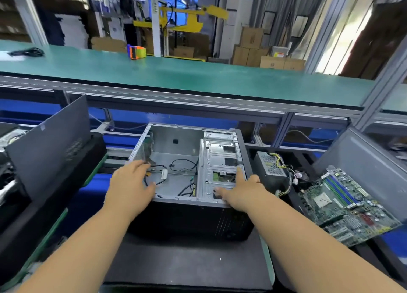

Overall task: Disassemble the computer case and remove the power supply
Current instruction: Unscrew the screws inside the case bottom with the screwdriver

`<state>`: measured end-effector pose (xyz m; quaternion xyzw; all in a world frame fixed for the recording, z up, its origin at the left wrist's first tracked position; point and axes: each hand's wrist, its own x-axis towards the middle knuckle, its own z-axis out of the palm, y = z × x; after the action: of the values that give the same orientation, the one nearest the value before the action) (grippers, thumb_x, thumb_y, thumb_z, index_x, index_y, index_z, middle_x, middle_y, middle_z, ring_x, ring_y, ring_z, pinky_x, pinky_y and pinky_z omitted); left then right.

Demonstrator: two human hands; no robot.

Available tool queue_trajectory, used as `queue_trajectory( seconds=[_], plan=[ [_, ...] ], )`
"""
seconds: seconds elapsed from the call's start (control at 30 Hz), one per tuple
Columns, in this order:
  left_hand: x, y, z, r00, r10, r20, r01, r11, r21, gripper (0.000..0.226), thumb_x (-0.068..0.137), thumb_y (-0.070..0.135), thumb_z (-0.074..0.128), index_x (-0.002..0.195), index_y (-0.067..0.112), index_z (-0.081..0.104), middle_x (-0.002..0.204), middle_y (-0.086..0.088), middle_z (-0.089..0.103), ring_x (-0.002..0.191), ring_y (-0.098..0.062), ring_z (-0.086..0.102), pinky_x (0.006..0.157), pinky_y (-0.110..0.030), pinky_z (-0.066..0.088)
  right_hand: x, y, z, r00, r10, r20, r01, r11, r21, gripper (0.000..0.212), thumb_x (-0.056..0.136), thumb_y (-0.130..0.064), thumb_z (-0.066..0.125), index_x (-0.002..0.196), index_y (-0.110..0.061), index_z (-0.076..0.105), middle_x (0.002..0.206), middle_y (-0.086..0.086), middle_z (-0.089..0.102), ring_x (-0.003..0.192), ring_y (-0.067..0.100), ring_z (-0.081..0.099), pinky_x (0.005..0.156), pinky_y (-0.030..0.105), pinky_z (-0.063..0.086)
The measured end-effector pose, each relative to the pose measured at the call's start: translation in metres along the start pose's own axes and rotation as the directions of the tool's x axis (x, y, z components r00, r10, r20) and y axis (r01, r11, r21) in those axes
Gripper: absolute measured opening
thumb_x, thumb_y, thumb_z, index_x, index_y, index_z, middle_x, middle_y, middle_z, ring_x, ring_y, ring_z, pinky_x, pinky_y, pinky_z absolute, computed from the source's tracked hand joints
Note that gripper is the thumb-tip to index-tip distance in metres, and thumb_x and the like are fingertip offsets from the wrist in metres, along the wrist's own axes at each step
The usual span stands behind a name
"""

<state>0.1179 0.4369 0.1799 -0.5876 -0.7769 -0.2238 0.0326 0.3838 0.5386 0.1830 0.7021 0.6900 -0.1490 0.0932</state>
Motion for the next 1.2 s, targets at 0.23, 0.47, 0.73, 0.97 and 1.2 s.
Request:
queue_trajectory(
  seconds=[0.23,0.47,0.73,0.97,1.2],
  plan=[
    [-0.031,0.062,0.020,0.896,-0.444,-0.016,0.443,0.896,-0.040,0.073,0.086,0.049,0.060,0.148,0.023,0.033,0.157,-0.013,0.015,0.144,-0.033,0.012,0.118,-0.046,0.012,0.055,0.037,-0.008,0.916,-0.383,-0.123,0.377,0.924,-0.068,0.090,0.089,-0.078,0.027,0.158,-0.029,-0.004,0.164,0.003,-0.019,0.151,0.031,-0.012,0.120,0.056,-0.003],
    [-0.030,0.126,0.047,0.579,-0.814,0.049,0.793,0.548,-0.268,0.102,0.083,0.047,0.065,0.153,0.026,-0.005,0.154,-0.018,-0.029,0.145,-0.033,-0.017,0.118,-0.045,-0.004,0.104,0.047,-0.019,0.714,-0.660,-0.233,0.645,0.750,-0.147,0.082,0.093,-0.071,0.030,0.155,-0.018,0.022,0.165,0.005,0.004,0.151,0.024,0.001,0.121,0.044,-0.004],
    [-0.002,0.172,0.069,0.365,-0.924,0.110,0.866,0.294,-0.405,0.103,0.083,0.040,0.065,0.153,0.027,-0.010,0.151,-0.017,-0.037,0.147,-0.035,-0.011,0.119,-0.044,0.001,0.142,0.029,-0.044,0.534,-0.807,-0.252,0.807,0.575,-0.132,0.073,0.095,-0.063,0.040,0.151,-0.016,0.035,0.159,0.006,0.026,0.146,0.023,0.019,0.122,0.043,0.007],
    [0.001,0.181,0.090,0.374,-0.918,-0.133,0.853,0.397,-0.338,0.087,0.087,0.042,0.060,0.154,0.025,0.005,0.152,-0.023,-0.032,0.144,-0.044,-0.001,0.110,-0.052,0.029,0.147,0.022,-0.034,0.509,-0.853,-0.117,0.823,0.522,-0.222,0.079,0.090,-0.074,0.029,0.155,-0.030,0.022,0.163,-0.004,0.019,0.147,0.021,0.024,0.121,0.048,0.002],
    [0.001,0.169,0.092,0.455,-0.875,-0.167,0.834,0.484,-0.264,0.079,0.085,0.059,0.058,0.149,0.028,0.025,0.152,-0.025,-0.030,0.144,-0.046,0.000,0.097,-0.051,0.043,0.143,0.023,-0.028,0.551,-0.825,-0.125,0.798,0.565,-0.210,0.086,0.085,-0.080,0.022,0.156,-0.032,0.019,0.164,-0.005,0.015,0.145,0.024,0.026,0.121,0.047,0.004]
  ],
)
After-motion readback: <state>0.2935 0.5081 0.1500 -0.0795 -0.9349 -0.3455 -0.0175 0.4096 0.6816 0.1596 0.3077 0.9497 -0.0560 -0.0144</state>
